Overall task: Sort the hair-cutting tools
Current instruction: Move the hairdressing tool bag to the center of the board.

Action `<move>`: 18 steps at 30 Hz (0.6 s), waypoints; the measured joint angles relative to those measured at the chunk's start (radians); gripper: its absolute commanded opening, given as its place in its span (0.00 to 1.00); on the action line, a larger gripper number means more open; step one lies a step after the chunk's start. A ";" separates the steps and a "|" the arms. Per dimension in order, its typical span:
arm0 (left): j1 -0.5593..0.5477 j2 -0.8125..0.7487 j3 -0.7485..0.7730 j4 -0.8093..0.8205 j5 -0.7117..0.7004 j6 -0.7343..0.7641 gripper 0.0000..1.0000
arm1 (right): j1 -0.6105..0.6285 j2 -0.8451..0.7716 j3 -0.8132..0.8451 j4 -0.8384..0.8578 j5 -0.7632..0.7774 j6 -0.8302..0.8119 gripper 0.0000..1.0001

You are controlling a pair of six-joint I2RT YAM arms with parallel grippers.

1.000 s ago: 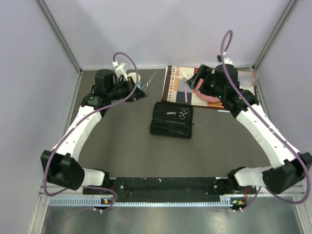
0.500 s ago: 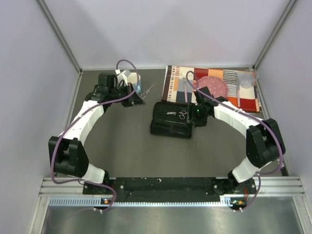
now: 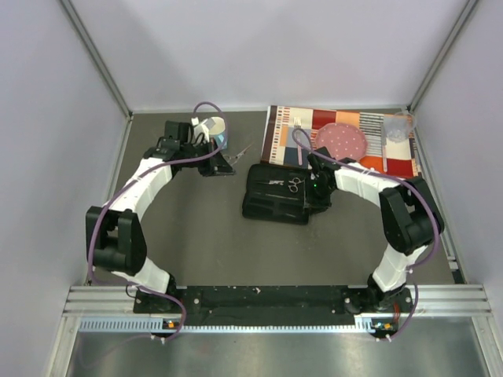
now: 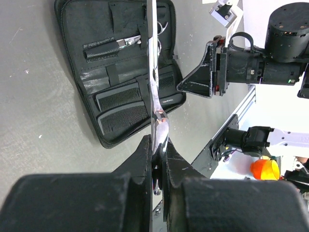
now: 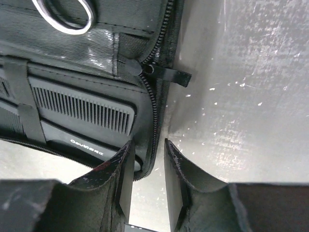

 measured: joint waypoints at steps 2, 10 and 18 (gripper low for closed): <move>0.000 0.006 0.000 0.000 0.001 0.000 0.00 | 0.000 0.016 0.000 -0.002 0.008 -0.009 0.24; 0.000 0.056 0.003 -0.002 0.037 0.010 0.00 | 0.000 0.035 0.000 -0.010 0.013 -0.050 0.00; 0.000 0.074 -0.016 -0.001 0.161 0.061 0.00 | 0.000 -0.028 -0.075 0.011 0.014 -0.146 0.00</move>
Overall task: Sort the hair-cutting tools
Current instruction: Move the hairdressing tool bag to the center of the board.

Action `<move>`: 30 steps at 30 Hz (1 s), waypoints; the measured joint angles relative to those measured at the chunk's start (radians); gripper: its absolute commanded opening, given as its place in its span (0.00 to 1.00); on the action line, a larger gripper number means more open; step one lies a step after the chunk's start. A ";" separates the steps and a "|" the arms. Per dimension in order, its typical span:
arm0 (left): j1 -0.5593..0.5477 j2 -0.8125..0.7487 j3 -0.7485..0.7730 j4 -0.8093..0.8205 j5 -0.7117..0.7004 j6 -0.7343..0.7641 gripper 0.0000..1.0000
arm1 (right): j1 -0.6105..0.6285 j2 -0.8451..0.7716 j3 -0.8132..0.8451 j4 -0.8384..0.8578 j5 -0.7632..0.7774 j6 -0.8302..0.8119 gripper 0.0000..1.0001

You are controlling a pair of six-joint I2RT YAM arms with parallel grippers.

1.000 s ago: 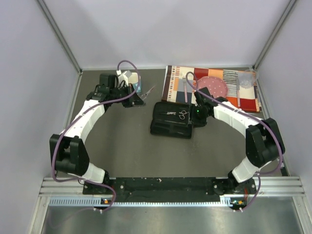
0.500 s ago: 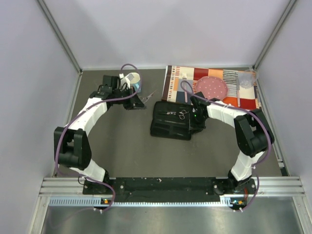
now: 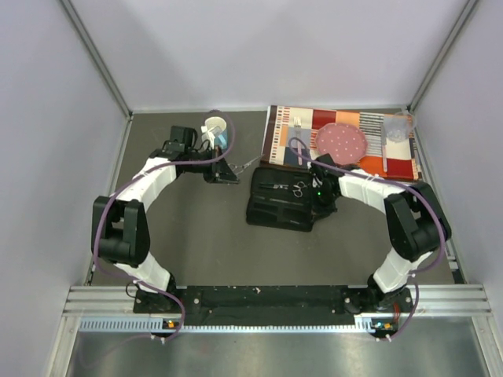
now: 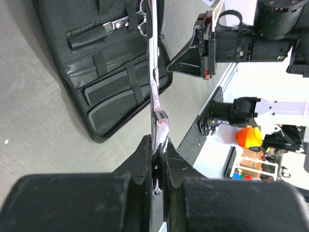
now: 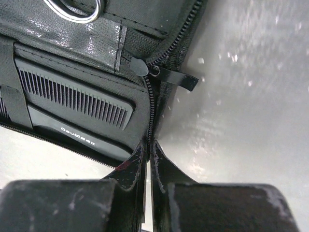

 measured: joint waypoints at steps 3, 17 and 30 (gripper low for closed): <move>-0.001 0.000 -0.039 -0.003 0.031 0.015 0.00 | -0.002 -0.053 -0.050 -0.028 0.019 -0.032 0.00; -0.027 0.101 -0.045 -0.049 0.142 0.087 0.00 | -0.084 -0.043 0.166 -0.217 0.212 0.029 0.63; -0.036 0.377 0.129 -0.289 0.265 0.359 0.00 | -0.179 0.178 0.309 -0.030 0.084 0.084 0.52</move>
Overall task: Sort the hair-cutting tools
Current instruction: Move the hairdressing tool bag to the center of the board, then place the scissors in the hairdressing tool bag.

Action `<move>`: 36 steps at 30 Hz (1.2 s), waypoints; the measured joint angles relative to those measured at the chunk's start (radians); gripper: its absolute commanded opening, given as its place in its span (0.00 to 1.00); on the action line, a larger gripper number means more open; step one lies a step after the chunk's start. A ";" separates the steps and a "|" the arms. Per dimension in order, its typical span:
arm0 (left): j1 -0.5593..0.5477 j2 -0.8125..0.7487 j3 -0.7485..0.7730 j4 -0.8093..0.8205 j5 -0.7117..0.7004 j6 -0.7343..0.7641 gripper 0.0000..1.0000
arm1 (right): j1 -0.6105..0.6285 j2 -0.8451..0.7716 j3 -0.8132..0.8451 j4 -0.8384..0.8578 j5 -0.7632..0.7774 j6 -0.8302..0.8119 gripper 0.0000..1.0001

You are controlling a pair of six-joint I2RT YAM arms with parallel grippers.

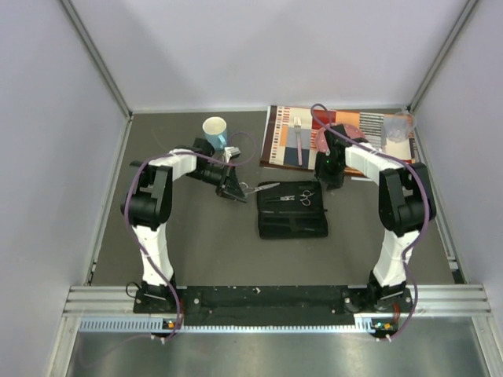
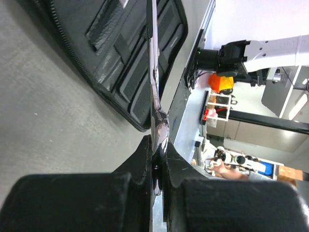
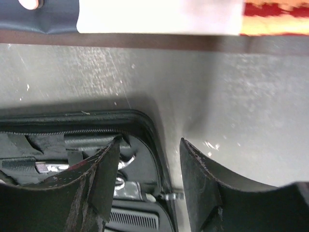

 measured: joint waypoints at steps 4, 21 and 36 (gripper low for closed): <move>-0.003 0.083 0.026 -0.053 0.002 0.047 0.00 | 0.000 0.056 0.011 0.025 -0.052 -0.005 0.51; -0.005 0.187 0.079 -0.064 -0.004 0.046 0.00 | 0.000 0.063 0.012 0.049 -0.109 -0.005 0.48; -0.040 0.302 0.248 -0.191 0.038 0.191 0.00 | -0.011 0.074 0.012 0.048 -0.121 -0.031 0.29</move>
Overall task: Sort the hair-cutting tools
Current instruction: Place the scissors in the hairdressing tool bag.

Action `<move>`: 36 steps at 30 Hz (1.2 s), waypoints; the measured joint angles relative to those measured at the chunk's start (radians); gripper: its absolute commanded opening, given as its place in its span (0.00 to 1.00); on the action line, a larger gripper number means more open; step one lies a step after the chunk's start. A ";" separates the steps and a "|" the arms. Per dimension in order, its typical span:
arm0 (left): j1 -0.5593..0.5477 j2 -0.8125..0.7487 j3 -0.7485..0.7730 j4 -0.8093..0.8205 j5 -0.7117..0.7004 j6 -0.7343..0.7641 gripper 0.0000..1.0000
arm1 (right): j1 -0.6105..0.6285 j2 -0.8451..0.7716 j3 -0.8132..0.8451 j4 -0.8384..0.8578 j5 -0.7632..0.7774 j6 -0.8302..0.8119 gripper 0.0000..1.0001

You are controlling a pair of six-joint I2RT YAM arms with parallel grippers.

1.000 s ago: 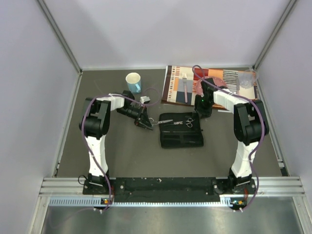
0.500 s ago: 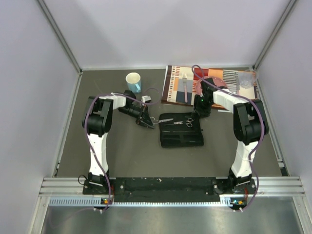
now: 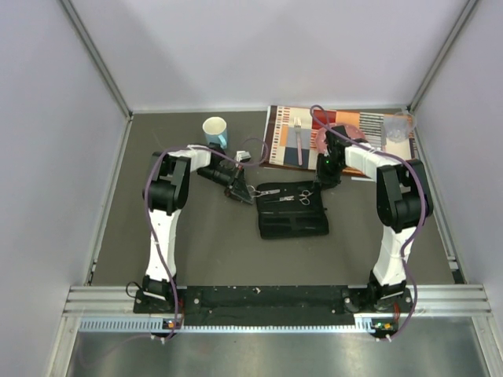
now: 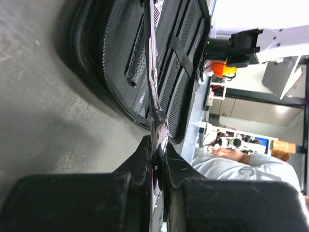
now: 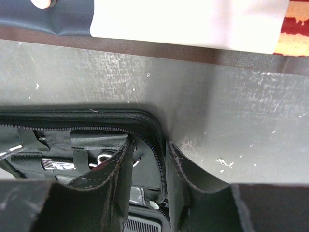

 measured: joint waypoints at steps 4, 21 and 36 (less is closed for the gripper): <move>-0.018 0.030 0.026 -0.107 0.006 0.138 0.00 | -0.002 0.010 0.009 0.002 -0.023 -0.005 0.29; -0.050 0.023 -0.091 -0.048 -0.015 0.132 0.29 | -0.002 0.030 0.025 0.017 -0.090 -0.006 0.28; -0.064 -0.282 -0.335 0.477 -0.355 -0.377 0.61 | 0.000 0.030 0.023 0.027 -0.090 0.010 0.32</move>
